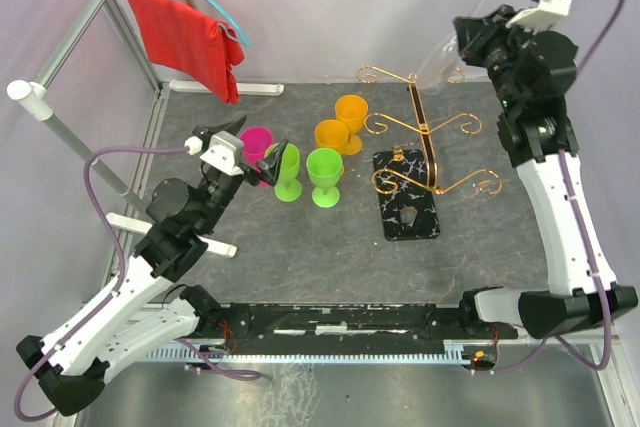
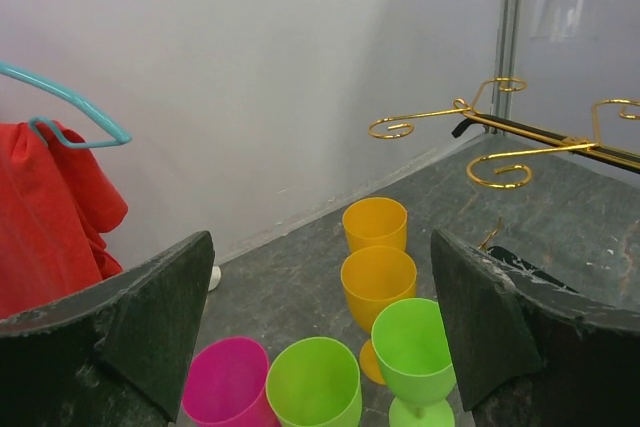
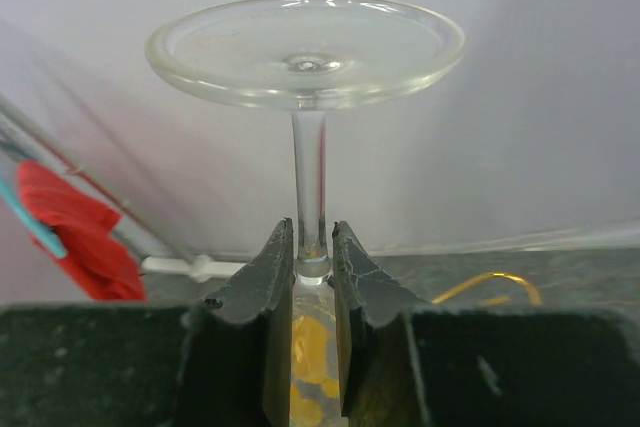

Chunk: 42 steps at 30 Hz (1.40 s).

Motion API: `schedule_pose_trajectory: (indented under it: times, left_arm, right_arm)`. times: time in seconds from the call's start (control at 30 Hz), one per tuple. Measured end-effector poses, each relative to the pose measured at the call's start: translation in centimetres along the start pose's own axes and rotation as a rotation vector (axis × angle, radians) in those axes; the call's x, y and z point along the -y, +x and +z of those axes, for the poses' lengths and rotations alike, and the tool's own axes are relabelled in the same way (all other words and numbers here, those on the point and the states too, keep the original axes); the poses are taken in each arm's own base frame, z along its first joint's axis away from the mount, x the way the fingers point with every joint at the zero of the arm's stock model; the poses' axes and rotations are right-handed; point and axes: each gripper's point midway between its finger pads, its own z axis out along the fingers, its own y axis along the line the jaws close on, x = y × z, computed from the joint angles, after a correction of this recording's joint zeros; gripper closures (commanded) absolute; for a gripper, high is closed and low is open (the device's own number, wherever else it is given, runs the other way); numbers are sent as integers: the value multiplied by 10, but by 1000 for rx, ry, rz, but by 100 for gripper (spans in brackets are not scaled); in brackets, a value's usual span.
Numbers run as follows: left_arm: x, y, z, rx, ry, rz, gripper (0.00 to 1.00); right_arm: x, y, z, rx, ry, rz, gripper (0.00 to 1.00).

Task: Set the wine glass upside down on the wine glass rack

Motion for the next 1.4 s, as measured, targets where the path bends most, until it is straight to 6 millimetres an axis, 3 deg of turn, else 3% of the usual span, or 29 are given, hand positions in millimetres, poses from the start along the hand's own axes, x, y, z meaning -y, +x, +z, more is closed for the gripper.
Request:
schedule_pose_trajectory:
  times: [0.17, 0.3, 0.43, 0.5, 0.6, 0.67, 0.87, 1.17, 1.4]
  left_arm:
    - [1, 8, 12, -74, -8, -8, 4]
    - [6, 24, 23, -150, 8, -1, 4]
    - [11, 42, 23, -211, 24, 3, 2]
    - [11, 43, 23, -216, 24, 4, 2]
    - [9, 43, 23, -215, 21, 4, 2]
    - [7, 43, 23, -216, 17, 6, 2]
    - [3, 49, 29, -220, 13, 1, 2]
    - [-6, 67, 31, -244, -11, -18, 1]
    - [-11, 68, 33, -209, -34, -23, 1]
  right_arm:
    - [47, -32, -27, 69, 110, -114, 99]
    - [103, -42, -37, 78, 221, -163, 99]
    - [167, -29, -42, 51, 284, -99, 99]
    - [213, -20, -48, 52, 337, -27, 99]
    - [275, 6, -63, 23, 437, 60, 99]
    - [295, 26, -70, -13, 469, 83, 99]
    - [294, 73, -74, -83, 387, 54, 99]
    - [269, 94, -69, -91, 149, -77, 99]
    - [268, 122, -59, -100, 29, -155, 99]
